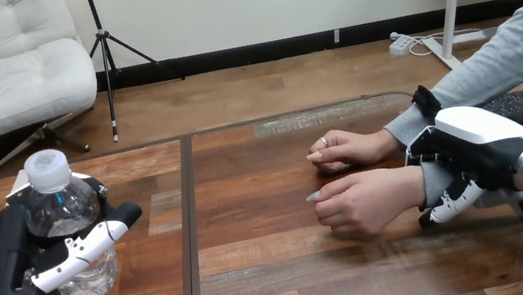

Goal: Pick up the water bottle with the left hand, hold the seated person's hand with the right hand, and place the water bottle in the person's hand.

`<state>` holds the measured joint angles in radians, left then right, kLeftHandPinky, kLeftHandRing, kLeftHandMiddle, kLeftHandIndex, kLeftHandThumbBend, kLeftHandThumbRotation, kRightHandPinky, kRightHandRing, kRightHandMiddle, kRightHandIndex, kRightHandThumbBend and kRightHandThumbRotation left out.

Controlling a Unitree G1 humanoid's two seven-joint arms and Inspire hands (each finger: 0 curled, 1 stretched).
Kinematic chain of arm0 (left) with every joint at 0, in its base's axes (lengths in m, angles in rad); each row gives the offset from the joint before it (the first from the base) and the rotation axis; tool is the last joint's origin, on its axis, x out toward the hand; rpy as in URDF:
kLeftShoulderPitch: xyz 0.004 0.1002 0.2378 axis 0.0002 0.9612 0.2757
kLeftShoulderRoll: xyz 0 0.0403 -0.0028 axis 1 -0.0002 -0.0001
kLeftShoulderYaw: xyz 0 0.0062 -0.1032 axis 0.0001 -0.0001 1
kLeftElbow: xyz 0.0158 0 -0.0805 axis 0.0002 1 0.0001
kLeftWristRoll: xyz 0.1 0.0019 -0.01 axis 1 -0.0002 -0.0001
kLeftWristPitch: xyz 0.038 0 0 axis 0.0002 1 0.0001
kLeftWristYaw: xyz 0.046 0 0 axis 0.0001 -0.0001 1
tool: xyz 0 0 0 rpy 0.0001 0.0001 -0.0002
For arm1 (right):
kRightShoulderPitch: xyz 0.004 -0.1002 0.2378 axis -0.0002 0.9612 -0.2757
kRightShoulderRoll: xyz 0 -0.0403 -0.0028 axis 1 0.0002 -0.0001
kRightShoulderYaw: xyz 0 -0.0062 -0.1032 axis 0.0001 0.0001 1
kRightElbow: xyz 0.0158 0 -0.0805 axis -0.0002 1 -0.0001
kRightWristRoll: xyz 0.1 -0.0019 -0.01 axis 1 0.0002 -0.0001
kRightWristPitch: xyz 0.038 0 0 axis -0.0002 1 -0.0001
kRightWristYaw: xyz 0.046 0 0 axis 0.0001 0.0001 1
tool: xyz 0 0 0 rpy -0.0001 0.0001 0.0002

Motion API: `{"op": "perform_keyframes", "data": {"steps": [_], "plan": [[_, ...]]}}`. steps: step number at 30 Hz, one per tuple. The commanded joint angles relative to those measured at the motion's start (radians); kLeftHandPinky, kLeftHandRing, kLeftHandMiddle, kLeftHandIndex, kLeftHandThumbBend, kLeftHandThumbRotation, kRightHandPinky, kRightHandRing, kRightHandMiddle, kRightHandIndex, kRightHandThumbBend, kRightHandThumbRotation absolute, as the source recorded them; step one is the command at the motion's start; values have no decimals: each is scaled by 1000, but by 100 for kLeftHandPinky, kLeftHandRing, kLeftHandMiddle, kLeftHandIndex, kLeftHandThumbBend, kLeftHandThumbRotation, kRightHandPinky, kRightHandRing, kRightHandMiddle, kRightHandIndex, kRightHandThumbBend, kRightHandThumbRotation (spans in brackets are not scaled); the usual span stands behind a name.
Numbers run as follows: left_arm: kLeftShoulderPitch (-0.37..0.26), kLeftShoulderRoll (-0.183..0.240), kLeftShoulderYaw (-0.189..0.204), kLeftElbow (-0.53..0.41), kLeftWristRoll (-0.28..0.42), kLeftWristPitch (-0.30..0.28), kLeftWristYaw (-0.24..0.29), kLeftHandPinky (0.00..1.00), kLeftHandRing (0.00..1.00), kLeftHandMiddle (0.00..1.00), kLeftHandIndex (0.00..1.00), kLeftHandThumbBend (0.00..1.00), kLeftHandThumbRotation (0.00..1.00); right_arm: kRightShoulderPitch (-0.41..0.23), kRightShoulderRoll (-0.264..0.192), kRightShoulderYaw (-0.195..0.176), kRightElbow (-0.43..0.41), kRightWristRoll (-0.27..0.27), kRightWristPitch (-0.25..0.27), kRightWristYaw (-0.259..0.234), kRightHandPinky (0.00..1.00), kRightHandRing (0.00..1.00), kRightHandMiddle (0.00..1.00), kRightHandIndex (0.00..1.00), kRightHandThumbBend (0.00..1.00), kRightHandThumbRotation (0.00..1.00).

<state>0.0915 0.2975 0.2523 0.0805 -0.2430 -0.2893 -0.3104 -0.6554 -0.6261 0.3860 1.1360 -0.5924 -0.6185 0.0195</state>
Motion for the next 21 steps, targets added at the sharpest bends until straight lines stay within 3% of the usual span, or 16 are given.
{"op": "perform_keyframes", "data": {"steps": [1, 21], "plan": [[-42, -5, -1, -76, -4, 2, 13, 26, 31, 36, 39, 59, 0, -31, -3, -28, -66, 28, -18, -7, 42, 44, 48, 48, 76, 0], [-54, -14, -16, -57, -5, -3, 7, 25, 30, 35, 39, 58, 0, -24, -13, -52, -110, 59, -23, 11, 41, 43, 48, 48, 77, 0]]}}
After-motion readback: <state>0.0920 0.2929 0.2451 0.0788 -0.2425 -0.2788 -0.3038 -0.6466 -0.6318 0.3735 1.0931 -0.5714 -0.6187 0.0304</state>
